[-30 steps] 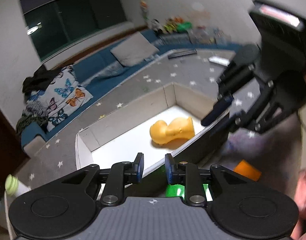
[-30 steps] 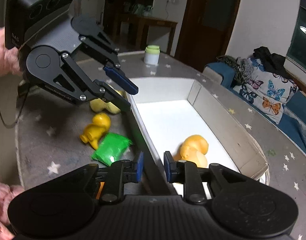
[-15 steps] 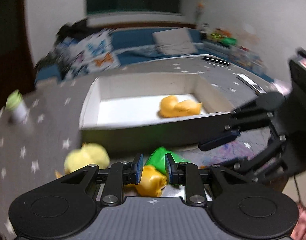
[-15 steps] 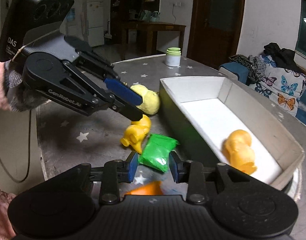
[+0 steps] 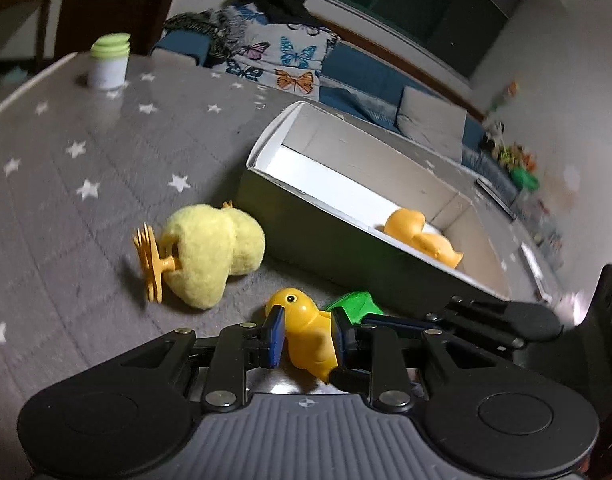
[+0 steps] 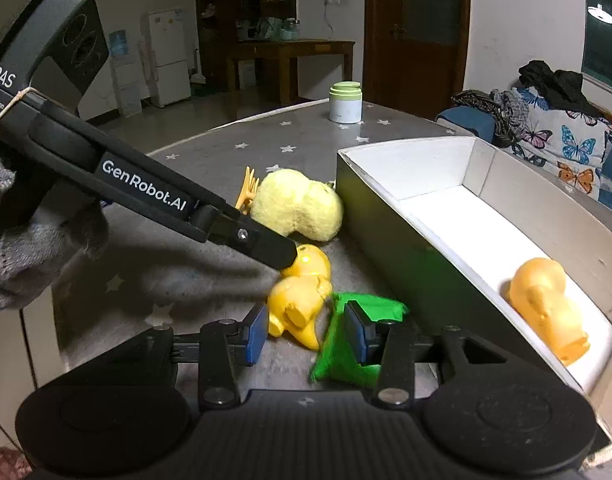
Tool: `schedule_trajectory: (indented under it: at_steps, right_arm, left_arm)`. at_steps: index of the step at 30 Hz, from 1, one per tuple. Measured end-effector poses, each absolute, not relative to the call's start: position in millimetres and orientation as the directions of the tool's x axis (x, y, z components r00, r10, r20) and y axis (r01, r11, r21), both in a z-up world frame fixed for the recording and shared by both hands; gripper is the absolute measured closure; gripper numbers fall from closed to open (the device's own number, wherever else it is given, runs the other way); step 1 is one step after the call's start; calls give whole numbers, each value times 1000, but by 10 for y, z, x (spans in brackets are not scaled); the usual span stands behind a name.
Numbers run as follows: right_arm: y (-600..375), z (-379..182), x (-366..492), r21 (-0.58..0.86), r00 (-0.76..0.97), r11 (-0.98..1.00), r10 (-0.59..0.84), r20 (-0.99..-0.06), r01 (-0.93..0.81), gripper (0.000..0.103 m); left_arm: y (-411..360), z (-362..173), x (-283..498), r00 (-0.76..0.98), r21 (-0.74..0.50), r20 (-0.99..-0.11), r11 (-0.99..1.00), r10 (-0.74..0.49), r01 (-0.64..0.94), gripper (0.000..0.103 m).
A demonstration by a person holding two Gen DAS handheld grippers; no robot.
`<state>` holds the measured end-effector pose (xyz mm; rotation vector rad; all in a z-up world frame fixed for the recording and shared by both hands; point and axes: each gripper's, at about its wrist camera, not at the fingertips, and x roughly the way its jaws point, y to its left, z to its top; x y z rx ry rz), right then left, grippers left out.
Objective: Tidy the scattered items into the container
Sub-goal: 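Close the left gripper on the small yellow duck and lift it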
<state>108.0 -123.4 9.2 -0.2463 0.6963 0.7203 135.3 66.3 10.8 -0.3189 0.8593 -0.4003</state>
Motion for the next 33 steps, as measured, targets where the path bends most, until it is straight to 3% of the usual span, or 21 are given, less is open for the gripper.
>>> schedule_trajectory:
  at_steps: [17,23,33]
  right_arm:
    - [-891,36,1013,-60,594,780,421,-686,-623,60]
    - [-886,38,972,-43,607,809,403,-684,-586,61]
    - [-766,-27,860,-132,647,805,354,-675,-578,61]
  left_arm:
    - [705,-38,1358,548,-549,-659,828,-515,117,70]
    - [712,-93,1391,545,-576,-650,811,-530,102,71]
    - [754,-120,1365,538,-593,-643,799,-546,103,72]
